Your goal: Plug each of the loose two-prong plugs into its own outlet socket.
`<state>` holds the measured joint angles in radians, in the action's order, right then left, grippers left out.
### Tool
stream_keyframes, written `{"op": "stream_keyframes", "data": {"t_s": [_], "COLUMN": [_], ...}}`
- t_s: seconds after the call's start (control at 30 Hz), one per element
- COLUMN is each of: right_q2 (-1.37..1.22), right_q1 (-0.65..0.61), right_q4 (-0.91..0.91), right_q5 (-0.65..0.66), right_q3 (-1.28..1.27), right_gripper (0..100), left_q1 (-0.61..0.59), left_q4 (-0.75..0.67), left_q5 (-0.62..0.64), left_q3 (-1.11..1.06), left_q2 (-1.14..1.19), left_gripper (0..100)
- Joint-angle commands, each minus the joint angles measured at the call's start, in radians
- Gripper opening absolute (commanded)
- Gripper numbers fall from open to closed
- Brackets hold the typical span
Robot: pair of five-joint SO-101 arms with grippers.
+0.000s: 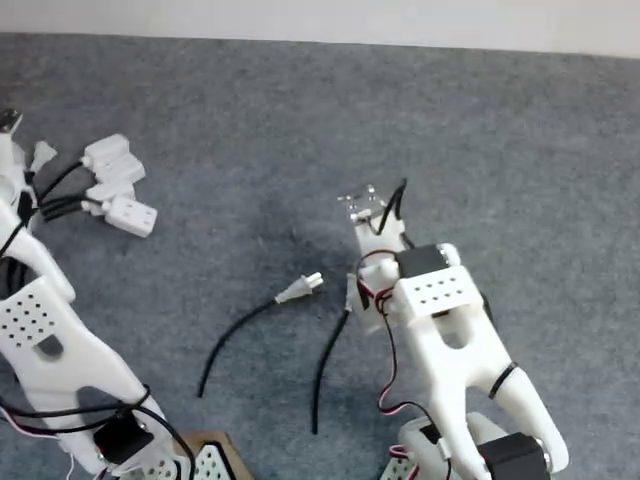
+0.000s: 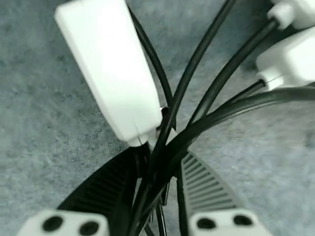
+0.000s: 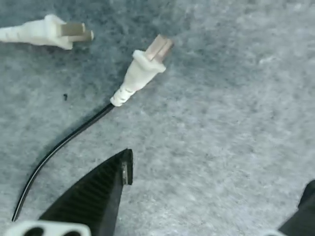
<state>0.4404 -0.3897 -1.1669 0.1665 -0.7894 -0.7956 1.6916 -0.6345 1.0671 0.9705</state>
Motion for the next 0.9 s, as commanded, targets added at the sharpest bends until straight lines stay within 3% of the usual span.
{"op": "stream_keyframes", "data": {"t_s": [0.0,0.17,0.3,0.4,0.57,0.67,0.73,0.87], "right_q2": [0.031,0.031,0.031,0.031,0.031,0.031,0.031,0.03], "right_q1": [-0.013,-0.013,-0.013,-0.012,-0.008,0.007,0.039,0.087], "right_q4": [-0.027,-0.027,-0.027,-0.028,-0.027,-0.027,-0.028,-0.101], "right_q5": [0.002,0.002,0.002,0.002,0.002,-0.009,-0.049,-0.028], "right_q3": [0.008,0.008,0.008,0.007,0.008,0.008,0.008,0.013], "right_gripper": [49.3,49.3,49.3,49.3,49.3,49.3,49.3,49.3], "left_q1": [-0.045,-0.059,-0.041,-0.035,-0.025,0.077,0.143,0.285], "left_q4": [-0.037,-0.04,-0.038,-0.031,-0.011,0.101,0.098,0.101], "left_q5": [-0.009,-0.011,-0.006,-0.003,0.109,0.104,0.106,0.178], "left_q3": [0.05,0.051,0.061,0.162,0.387,0.447,0.421,0.216], "left_q2": [0.013,0.036,0.028,0.03,0.03,0.028,0.016,-0.093], "left_gripper": [1,2,16,25,27,27,27,26]}}
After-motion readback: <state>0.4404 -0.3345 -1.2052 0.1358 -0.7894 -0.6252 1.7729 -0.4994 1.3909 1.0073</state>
